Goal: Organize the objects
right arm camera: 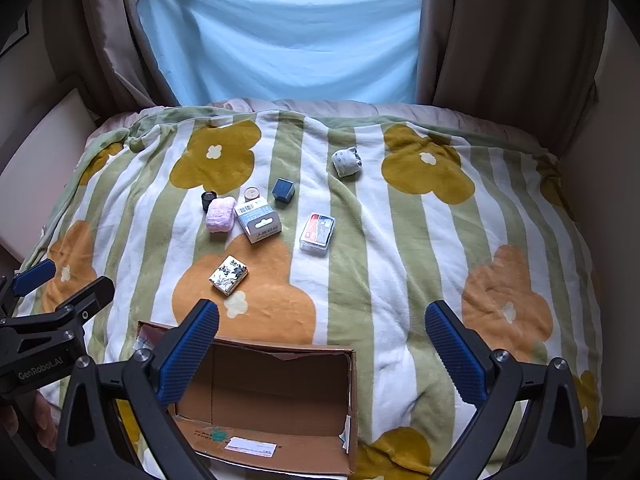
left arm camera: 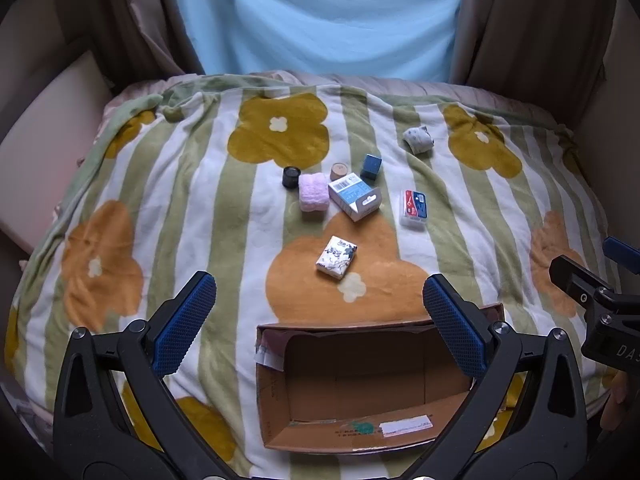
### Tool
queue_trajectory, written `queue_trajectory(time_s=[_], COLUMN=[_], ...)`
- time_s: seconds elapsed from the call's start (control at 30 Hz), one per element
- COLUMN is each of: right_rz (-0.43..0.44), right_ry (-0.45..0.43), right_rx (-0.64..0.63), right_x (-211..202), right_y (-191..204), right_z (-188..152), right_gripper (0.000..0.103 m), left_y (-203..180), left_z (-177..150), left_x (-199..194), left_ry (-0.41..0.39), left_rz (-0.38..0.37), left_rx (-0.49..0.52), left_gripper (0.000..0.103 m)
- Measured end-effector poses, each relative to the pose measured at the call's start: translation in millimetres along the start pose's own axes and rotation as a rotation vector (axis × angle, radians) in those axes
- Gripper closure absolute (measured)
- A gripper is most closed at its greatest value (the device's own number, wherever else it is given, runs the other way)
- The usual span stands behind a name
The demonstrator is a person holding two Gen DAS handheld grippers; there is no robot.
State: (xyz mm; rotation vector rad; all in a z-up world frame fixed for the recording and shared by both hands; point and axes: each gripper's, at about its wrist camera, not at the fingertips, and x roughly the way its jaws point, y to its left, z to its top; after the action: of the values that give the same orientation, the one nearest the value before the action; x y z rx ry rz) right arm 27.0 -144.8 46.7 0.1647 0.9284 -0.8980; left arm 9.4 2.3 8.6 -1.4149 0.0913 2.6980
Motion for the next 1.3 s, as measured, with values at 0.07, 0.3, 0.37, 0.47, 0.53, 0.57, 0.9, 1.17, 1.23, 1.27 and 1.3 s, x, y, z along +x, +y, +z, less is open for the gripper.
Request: queue_trajectory(time_s=[0.07, 0.3, 0.37, 0.47, 0.53, 0.57, 0.9, 1.17, 1.23, 1.27, 1.3], right_rz=[-0.013, -0.03, -0.035, -0.049, -0.057, -0.059, -0.08, -0.087, -0.089, -0.09, -0.09], right_ry=[0.001, 0.007, 0.008, 0.013, 0.012, 0.012, 0.013, 0.02, 0.017, 0.016, 0.014], right_rx=[0.01, 0.031, 0.036, 0.037, 0.039, 0.042, 0.057, 0.075, 0.072, 0.072, 0.072], right_x=[-0.6, -1.0, -1.0, 1.5, 1.7, 2.3, 0.6, -0.3, -1.6, -2.6, -3.7], right_y=[0.3, -2.9, -3.2, -3.9, -4.9, -4.3, -5.5, -2.9, -1.1, -1.4, -1.2], right_z=[-0.1, -3.1, -4.4, -5.1, -5.1, -5.1, -4.1, -10.5, -12.2, -13.3, -13.8], right_gripper=[0.001, 0.001, 0.001, 0.001, 0.001, 0.001, 0.001, 0.001, 0.001, 0.001, 0.001], left_y=[1.0, -2.8, -3.7, -4.5, -4.8, -5.0, -3.9, -1.2, -1.0, -1.4, -1.1], left_z=[1.5, -0.5, -1.2, -2.7, -2.6, -1.8, -0.5, -4.2, -4.0, -3.5, -4.1], left_x=[-0.2, 2.2, 2.2, 1.8, 1.5, 1.5, 0.1, -4.5, -5.1, -4.5, -5.5], left_ry=[0.003, 0.028, 0.027, 0.026, 0.025, 0.025, 0.027, 0.021, 0.022, 0.023, 0.021], left_rz=[-0.004, -0.02, -0.025, -0.037, -0.039, -0.039, -0.063, -0.09, -0.094, -0.093, -0.094], left_rx=[0.001, 0.029, 0.029, 0.027, 0.029, 0.03, 0.032, 0.023, 0.022, 0.024, 0.023], left_gripper=[0.0, 0.0, 0.0, 0.0, 0.0, 0.0, 0.0, 0.0, 0.0, 0.0, 0.0])
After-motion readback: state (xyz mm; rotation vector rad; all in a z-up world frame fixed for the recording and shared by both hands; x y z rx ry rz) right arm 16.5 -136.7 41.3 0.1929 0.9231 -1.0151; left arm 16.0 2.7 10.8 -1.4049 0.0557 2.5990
